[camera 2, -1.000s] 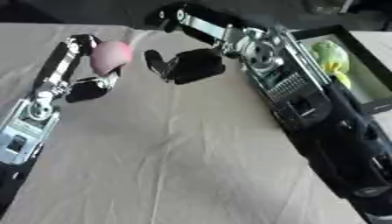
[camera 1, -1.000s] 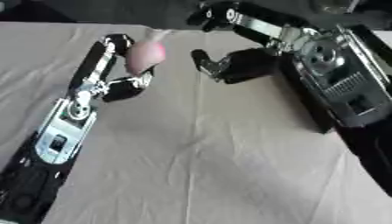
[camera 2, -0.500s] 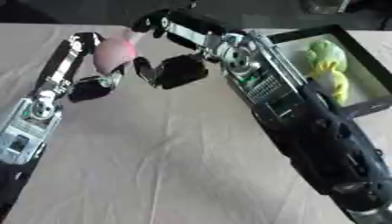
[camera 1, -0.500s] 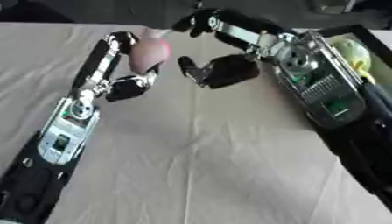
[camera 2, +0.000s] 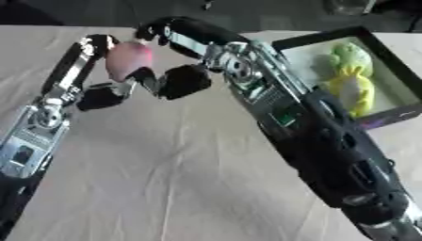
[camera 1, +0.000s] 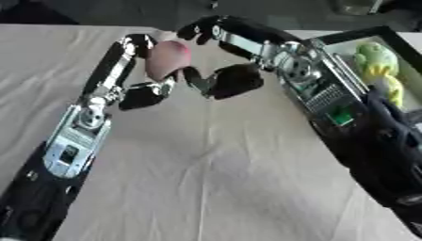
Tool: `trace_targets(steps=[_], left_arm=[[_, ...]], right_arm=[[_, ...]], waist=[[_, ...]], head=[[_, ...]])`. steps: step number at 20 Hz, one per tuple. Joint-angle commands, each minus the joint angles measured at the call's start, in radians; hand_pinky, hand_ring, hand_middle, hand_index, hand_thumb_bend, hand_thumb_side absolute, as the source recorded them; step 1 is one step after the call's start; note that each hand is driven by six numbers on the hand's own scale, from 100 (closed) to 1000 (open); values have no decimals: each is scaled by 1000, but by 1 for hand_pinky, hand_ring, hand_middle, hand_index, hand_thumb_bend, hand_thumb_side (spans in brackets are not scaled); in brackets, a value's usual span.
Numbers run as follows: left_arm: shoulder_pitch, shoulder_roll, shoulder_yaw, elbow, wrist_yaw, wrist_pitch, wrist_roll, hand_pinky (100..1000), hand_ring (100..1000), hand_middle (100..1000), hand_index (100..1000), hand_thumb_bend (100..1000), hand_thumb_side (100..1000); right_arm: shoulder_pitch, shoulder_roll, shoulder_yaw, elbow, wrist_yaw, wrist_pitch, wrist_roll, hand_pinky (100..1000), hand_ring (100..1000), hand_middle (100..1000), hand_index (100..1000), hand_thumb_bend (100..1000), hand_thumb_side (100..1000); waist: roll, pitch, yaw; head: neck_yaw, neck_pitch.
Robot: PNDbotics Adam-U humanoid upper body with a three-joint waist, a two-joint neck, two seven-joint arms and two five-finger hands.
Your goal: Pick up the objects with one hand, pass them to the other hand, and then place them into the box on the other side of the table.
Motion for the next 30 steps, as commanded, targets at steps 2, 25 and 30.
trace_targets(steps=[2, 25, 30], left_arm=[[-23, -2, -5, -29, 8, -7, -12, 707, 618, 558, 493, 100, 149], [-23, -10, -14, -30, 30, -13, -29, 707, 619, 564, 535, 100, 135], [-20, -12, -16, -29, 34, -6, -25, 711, 625, 579, 635, 102, 165]], right_arm=[[-22, 5, -2, 3, 12, -10, 4, 948, 877, 874, 929, 100, 414], [-17, 12, 9, 12, -104, 49, -104, 933, 770, 602, 584, 100, 199], [-17, 6, 9, 2, -104, 60, -113, 925, 757, 586, 567, 100, 167]], waist=[[4, -29, 1], [5, -25, 1], [6, -25, 0]], head=[[-4, 3], [-9, 8], [-9, 9]])
